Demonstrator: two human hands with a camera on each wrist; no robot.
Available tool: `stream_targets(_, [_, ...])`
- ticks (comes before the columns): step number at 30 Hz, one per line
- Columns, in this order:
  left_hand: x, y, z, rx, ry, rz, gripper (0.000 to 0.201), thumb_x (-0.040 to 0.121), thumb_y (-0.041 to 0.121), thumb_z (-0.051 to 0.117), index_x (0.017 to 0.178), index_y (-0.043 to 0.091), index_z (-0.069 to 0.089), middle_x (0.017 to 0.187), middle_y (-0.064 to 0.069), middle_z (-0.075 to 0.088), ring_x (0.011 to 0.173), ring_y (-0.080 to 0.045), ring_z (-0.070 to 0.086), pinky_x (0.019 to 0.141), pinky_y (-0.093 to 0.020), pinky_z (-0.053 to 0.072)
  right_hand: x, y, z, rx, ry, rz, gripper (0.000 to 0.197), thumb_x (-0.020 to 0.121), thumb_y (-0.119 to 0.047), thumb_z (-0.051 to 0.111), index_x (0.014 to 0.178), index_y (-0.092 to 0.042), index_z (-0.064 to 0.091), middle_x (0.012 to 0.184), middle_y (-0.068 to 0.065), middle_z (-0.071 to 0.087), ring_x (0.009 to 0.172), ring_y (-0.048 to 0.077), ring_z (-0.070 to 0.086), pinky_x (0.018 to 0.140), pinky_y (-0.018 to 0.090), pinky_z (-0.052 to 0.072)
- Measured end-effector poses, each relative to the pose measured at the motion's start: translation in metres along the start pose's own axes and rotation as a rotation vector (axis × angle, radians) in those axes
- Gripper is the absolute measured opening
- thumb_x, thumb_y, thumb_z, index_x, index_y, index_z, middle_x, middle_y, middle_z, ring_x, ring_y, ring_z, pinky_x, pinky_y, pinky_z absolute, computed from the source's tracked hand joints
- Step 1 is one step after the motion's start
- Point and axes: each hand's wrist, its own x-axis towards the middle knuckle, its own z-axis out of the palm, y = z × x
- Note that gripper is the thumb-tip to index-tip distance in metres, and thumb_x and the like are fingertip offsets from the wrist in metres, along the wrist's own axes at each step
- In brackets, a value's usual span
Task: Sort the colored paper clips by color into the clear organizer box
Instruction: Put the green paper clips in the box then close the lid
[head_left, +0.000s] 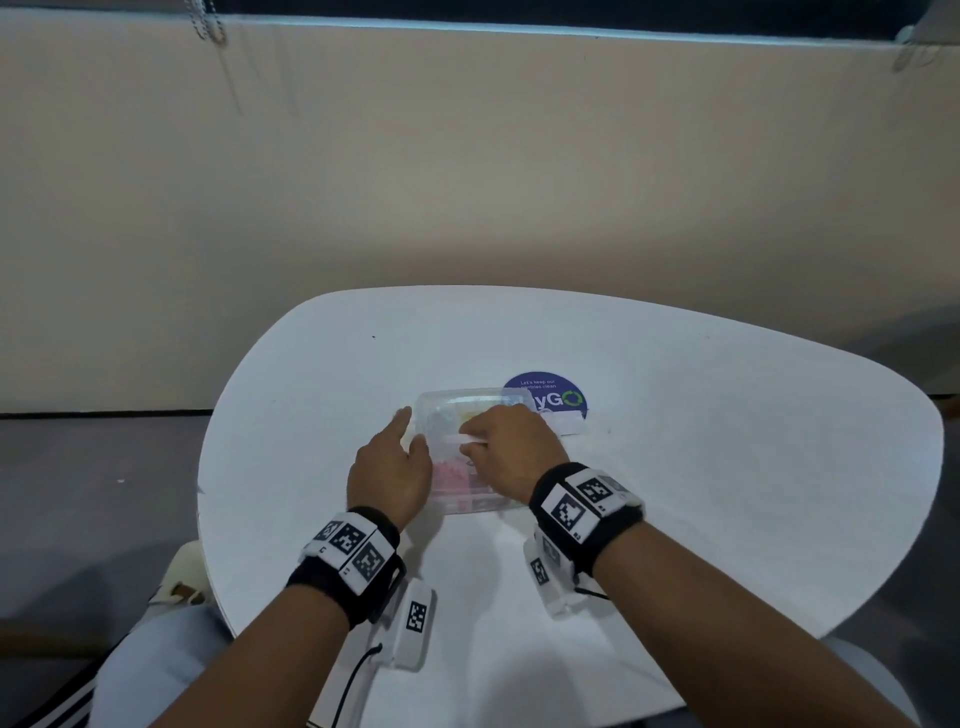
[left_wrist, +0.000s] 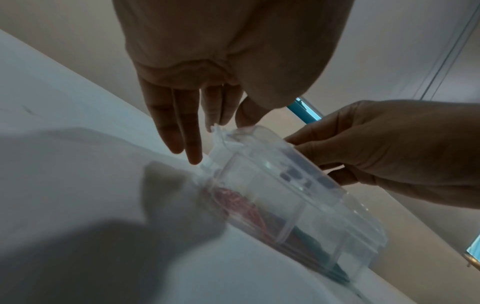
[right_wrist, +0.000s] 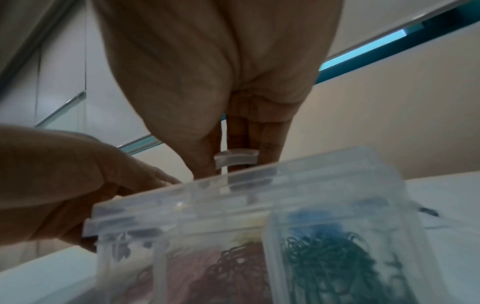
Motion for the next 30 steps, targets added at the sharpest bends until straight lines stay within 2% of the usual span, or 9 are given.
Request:
stream_targets(4, [0.004,-0.005,0.001,0.049,-0.025,0.02,0.044,0.1,0.034,0.044,0.144,0.025,0.046,0.136,-0.005,0.059,0.118,-0.024,0.058,0.1,-0.033,0.04,0.0,0.004,0.004,-0.066,0.044,-0.023,0.02,0.095,-0.023,0.054,0.088,-0.011,0.067,0.098,0.006,0.068,0.097,0.027,0.06,0.07,0.029,0.037])
stream_targets(9, [0.005,-0.004,-0.002,0.099,-0.035,0.035,0.042,0.1,0.034,0.046,0.14,0.024,0.051,0.137,-0.004,0.059,0.12,-0.025,0.057,0.099,-0.032,0.04,0.0,0.008,0.0,0.025,0.034,0.017,0.021,0.093,-0.026,0.058,0.092,-0.011,0.073,0.093,0.004,0.07,0.091,0.024,0.062,0.077,0.031,0.047])
stream_targets(12, [0.004,-0.002,-0.001,0.092,-0.034,0.05,0.042,0.1,0.033,0.047,0.139,0.021,0.052,0.143,0.0,0.054,0.127,-0.023,0.053,0.103,-0.031,0.037,-0.002,0.008,0.002,0.019,0.004,-0.004,0.021,0.093,-0.026,0.057,0.085,-0.012,0.071,0.086,0.001,0.068,0.087,0.024,0.062,0.071,0.029,0.044])
stream_targets(19, [0.01,-0.004,0.0,0.029,-0.02,0.027,0.042,0.095,0.032,0.057,0.135,0.018,0.055,0.141,0.001,0.054,0.131,-0.021,0.048,0.107,-0.032,0.035,0.002,0.017,0.0,0.096,-0.032,0.026,0.036,0.091,-0.042,0.061,0.116,-0.019,0.071,0.123,-0.002,0.068,0.113,0.017,0.062,0.097,0.034,0.049])
stream_targets(21, [0.018,-0.004,-0.002,-0.04,-0.029,-0.008,0.047,0.091,0.03,0.063,0.135,0.016,0.052,0.136,-0.001,0.058,0.125,-0.023,0.054,0.106,-0.035,0.04,0.002,0.023,-0.007,0.088,0.129,0.063,0.037,0.091,-0.048,0.058,0.116,-0.024,0.07,0.12,-0.007,0.068,0.11,0.014,0.062,0.093,0.031,0.049])
stream_targets(22, [0.025,-0.004,-0.003,-0.09,-0.048,-0.046,0.051,0.09,0.029,0.065,0.136,0.015,0.049,0.132,-0.002,0.06,0.118,-0.024,0.059,0.103,-0.038,0.045,0.003,0.029,-0.013,0.102,0.24,0.122,0.033,0.092,-0.046,0.057,0.113,-0.023,0.07,0.117,-0.006,0.068,0.107,0.016,0.062,0.09,0.03,0.049])
stream_targets(24, [0.036,0.001,-0.007,-0.189,-0.12,-0.169,0.053,0.088,0.03,0.067,0.134,0.012,0.048,0.119,-0.008,0.066,0.094,-0.024,0.069,0.083,-0.038,0.056,0.009,0.049,-0.022,0.124,0.333,0.296,0.03,0.093,-0.041,0.057,0.115,-0.022,0.065,0.116,-0.001,0.065,0.106,0.021,0.061,0.087,0.031,0.048])
stream_targets(26, [0.042,0.006,-0.01,-0.186,-0.186,-0.245,0.037,0.091,0.032,0.065,0.118,0.009,0.058,0.105,-0.009,0.07,0.074,-0.019,0.07,0.061,-0.028,0.054,0.015,0.071,-0.025,0.22,0.187,0.472,0.037,0.092,-0.041,0.059,0.119,-0.016,0.061,0.121,0.004,0.064,0.107,0.027,0.063,0.089,0.035,0.051])
stream_targets(30, [0.054,0.009,-0.012,-0.099,-0.248,-0.238,0.037,0.095,0.043,0.054,0.092,0.008,0.065,0.094,-0.007,0.072,0.075,-0.021,0.073,0.056,-0.025,0.05,0.015,0.086,-0.019,0.525,0.027,0.506,0.034,0.095,-0.036,0.059,0.09,-0.003,0.063,0.09,0.013,0.068,0.063,0.024,0.067,0.062,0.034,0.059])
